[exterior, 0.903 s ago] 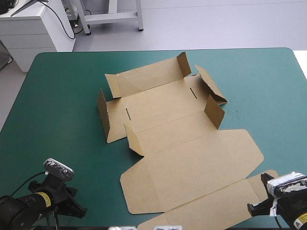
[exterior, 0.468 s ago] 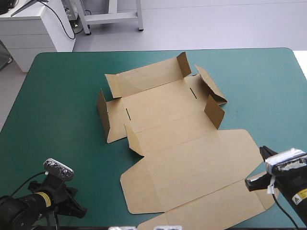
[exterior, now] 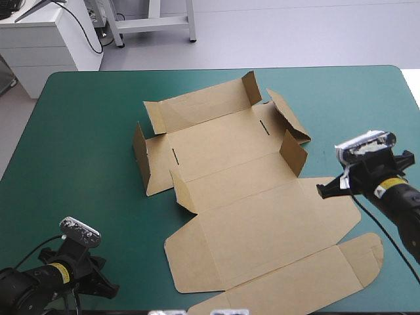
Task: Fold the box
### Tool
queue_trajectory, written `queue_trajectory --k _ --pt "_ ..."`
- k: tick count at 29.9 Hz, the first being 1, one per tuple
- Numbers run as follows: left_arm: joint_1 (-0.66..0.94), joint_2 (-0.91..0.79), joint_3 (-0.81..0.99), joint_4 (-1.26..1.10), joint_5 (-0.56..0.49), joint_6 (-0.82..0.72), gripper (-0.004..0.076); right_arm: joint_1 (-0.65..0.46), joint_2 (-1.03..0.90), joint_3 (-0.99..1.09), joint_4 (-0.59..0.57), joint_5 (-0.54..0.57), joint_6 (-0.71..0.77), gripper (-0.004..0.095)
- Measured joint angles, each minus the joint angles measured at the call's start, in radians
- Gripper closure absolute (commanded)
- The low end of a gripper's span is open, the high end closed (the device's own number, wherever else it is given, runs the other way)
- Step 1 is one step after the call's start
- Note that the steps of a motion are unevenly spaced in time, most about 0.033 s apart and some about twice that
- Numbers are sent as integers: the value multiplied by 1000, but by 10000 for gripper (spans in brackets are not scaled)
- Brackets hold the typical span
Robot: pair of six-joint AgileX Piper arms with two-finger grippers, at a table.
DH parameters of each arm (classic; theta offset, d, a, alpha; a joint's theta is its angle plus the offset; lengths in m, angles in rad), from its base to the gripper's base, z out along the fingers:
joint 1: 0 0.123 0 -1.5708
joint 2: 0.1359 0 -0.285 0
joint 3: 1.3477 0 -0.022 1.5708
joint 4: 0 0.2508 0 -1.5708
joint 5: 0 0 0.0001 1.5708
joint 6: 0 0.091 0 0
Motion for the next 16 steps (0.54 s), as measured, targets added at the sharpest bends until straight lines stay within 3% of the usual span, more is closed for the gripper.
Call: queue_trajectory --k 16 --pt "0 0 1 0 -1 0 731 0 438 -305 0 -9 0 910"
